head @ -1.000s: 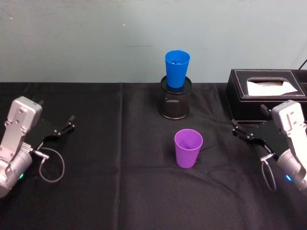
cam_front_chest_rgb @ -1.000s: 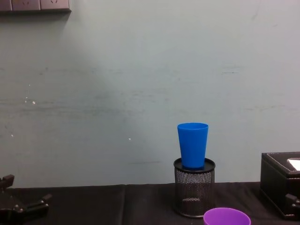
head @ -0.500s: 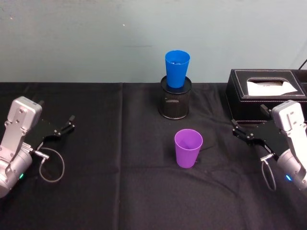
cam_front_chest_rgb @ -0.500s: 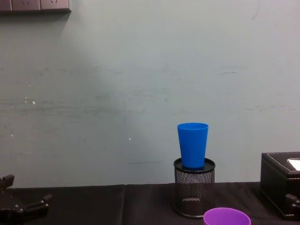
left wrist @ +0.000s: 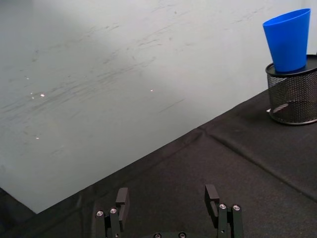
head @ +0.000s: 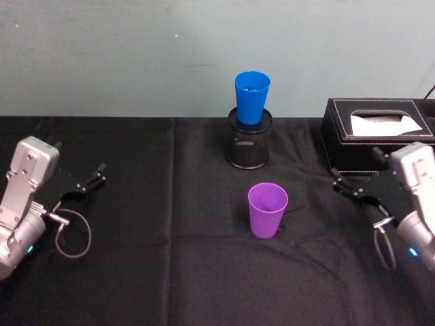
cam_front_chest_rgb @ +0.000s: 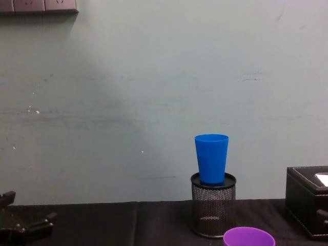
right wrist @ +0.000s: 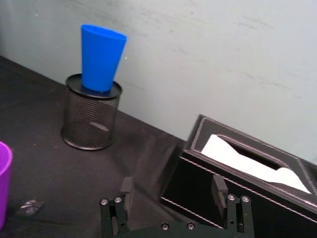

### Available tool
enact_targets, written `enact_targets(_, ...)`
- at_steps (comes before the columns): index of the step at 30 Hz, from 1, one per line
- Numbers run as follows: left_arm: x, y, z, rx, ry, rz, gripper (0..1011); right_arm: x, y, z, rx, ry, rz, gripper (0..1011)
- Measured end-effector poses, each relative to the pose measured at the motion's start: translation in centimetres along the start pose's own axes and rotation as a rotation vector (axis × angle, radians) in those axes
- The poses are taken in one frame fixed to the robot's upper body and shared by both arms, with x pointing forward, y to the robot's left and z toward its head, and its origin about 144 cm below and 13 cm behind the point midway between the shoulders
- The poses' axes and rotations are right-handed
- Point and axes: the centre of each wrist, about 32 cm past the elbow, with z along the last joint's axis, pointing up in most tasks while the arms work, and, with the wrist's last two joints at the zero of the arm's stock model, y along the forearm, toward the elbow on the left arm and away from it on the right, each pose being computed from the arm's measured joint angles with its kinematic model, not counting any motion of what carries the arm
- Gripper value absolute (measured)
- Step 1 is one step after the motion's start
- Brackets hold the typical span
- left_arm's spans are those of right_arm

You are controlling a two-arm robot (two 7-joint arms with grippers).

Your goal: Pick up one cup with a gripper and tap it against the other cup.

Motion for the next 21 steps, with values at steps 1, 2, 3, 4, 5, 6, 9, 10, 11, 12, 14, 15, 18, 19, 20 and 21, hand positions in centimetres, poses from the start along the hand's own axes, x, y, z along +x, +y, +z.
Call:
enact_targets(1, 0.0, 0.0, 0.0, 0.000, 0.000, 0.000, 1000, 0.2, -0.1, -0.1, 0.007, 0.002, 0.002, 1003)
enact_targets(2, 0.0, 0.0, 0.0, 0.000, 0.000, 0.000, 1000, 0.4, -0.4, -0.1, 0.016, 0.006, 0.007, 1003)
enact_targets(3, 0.0, 0.0, 0.0, 0.000, 0.000, 0.000, 1000, 0.5, -0.6, -0.2, 0.024, 0.012, 0.011, 1003)
enact_targets(4, 0.0, 0.0, 0.0, 0.000, 0.000, 0.000, 1000, 0.7, -1.2, -0.4, 0.036, 0.026, 0.023, 1003)
enact_targets(5, 0.0, 0.0, 0.0, 0.000, 0.000, 0.000, 1000, 0.7, -1.5, -0.5, 0.043, 0.036, 0.031, 1003)
enact_targets(6, 0.0, 0.0, 0.0, 0.000, 0.000, 0.000, 1000, 0.7, -1.8, -0.7, 0.047, 0.044, 0.040, 1003)
enact_targets(9, 0.0, 0.0, 0.0, 0.000, 0.000, 0.000, 1000, 0.4, -3.0, -1.4, 0.068, 0.079, 0.083, 1003)
enact_targets(10, 0.0, 0.0, 0.0, 0.000, 0.000, 0.000, 1000, 0.2, -3.4, -1.6, 0.076, 0.090, 0.097, 1003)
enact_targets(11, 0.0, 0.0, 0.0, 0.000, 0.000, 0.000, 1000, 0.0, -3.7, -1.8, 0.081, 0.100, 0.113, 1003)
enact_targets(12, 0.0, 0.0, 0.0, 0.000, 0.000, 0.000, 1000, -0.5, -4.2, -2.1, 0.096, 0.121, 0.147, 1003)
enact_targets(14, 0.0, 0.0, 0.0, 0.000, 0.000, 0.000, 1000, -1.2, -4.7, -2.5, 0.115, 0.144, 0.203, 1003)
enact_targets(15, 0.0, 0.0, 0.0, 0.000, 0.000, 0.000, 1000, -1.5, -4.9, -2.6, 0.121, 0.151, 0.223, 1003)
enact_targets(18, 0.0, 0.0, 0.0, 0.000, 0.000, 0.000, 1000, -2.7, -4.9, -2.7, 0.143, 0.171, 0.290, 1003)
enact_targets(19, 0.0, 0.0, 0.0, 0.000, 0.000, 0.000, 1000, -3.0, -4.8, -2.7, 0.148, 0.175, 0.304, 1003)
enact_targets(20, 0.0, 0.0, 0.0, 0.000, 0.000, 0.000, 1000, -3.4, -4.5, -2.6, 0.156, 0.181, 0.324, 1003)
enact_targets(21, 0.0, 0.0, 0.0, 0.000, 0.000, 0.000, 1000, -3.7, -4.4, -2.6, 0.160, 0.185, 0.334, 1003)
